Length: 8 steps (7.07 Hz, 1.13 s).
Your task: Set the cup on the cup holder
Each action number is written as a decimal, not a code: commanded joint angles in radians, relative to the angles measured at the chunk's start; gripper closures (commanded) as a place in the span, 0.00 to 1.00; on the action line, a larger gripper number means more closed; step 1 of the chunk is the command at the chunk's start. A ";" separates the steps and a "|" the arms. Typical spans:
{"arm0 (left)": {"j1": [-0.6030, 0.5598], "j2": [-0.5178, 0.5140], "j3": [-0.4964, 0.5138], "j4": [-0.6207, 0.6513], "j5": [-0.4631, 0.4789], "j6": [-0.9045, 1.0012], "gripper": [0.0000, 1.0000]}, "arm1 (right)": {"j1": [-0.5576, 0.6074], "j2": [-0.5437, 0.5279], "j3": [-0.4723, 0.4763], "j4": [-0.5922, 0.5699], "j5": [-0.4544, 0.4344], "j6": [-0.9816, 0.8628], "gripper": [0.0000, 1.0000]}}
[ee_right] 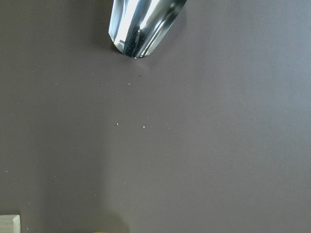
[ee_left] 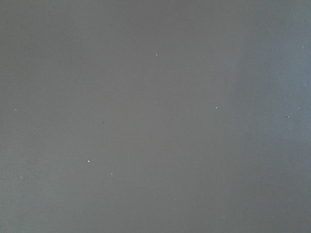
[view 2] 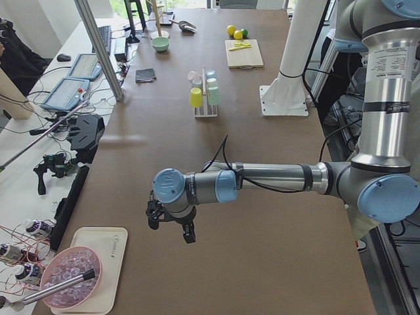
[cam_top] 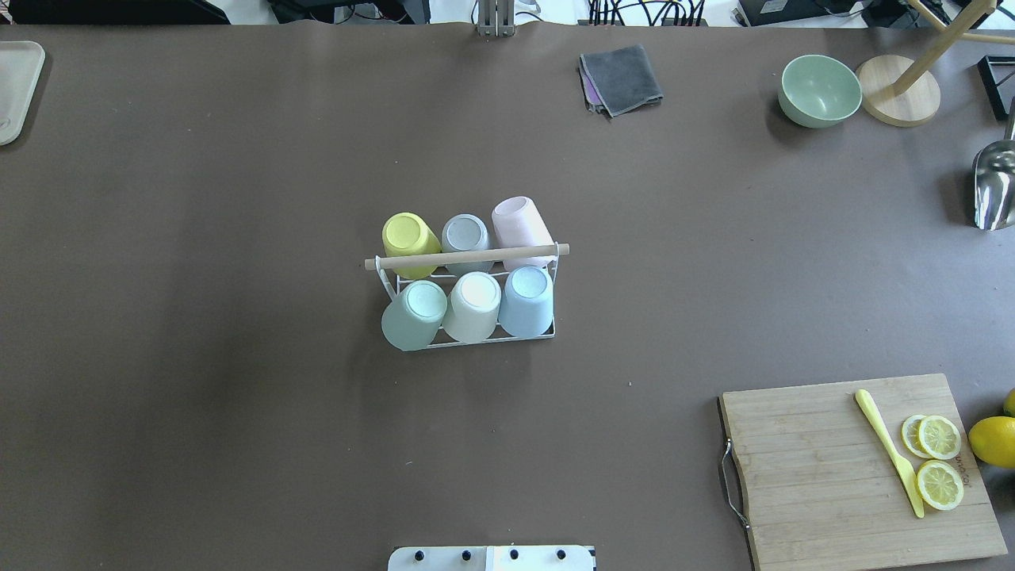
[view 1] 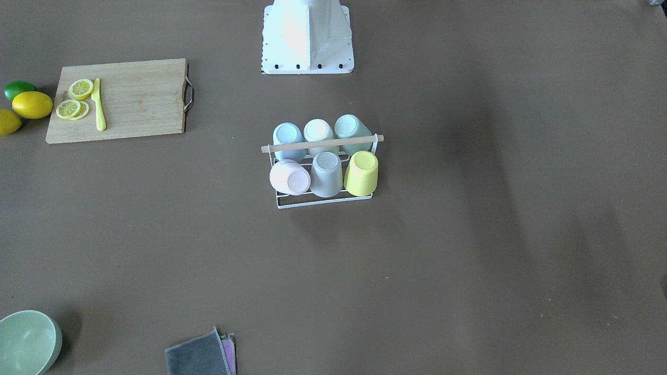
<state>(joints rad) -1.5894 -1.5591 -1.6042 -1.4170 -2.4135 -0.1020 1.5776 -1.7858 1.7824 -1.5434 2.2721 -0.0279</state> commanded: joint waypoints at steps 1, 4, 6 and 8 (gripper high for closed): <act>0.002 -0.009 -0.025 0.043 0.007 -0.001 0.02 | -0.001 -0.001 -0.003 0.000 -0.002 -0.001 0.00; 0.002 0.000 -0.017 0.035 0.008 0.002 0.02 | -0.001 -0.001 -0.003 0.000 -0.006 -0.003 0.00; 0.000 0.008 -0.019 0.033 0.007 0.001 0.02 | -0.001 -0.001 -0.003 0.002 -0.008 -0.004 0.00; 0.000 0.010 -0.017 0.033 0.007 0.002 0.02 | -0.001 -0.001 -0.003 0.000 -0.009 -0.004 0.00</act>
<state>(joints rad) -1.5893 -1.5509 -1.6220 -1.3835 -2.4068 -0.1008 1.5769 -1.7871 1.7795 -1.5428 2.2639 -0.0320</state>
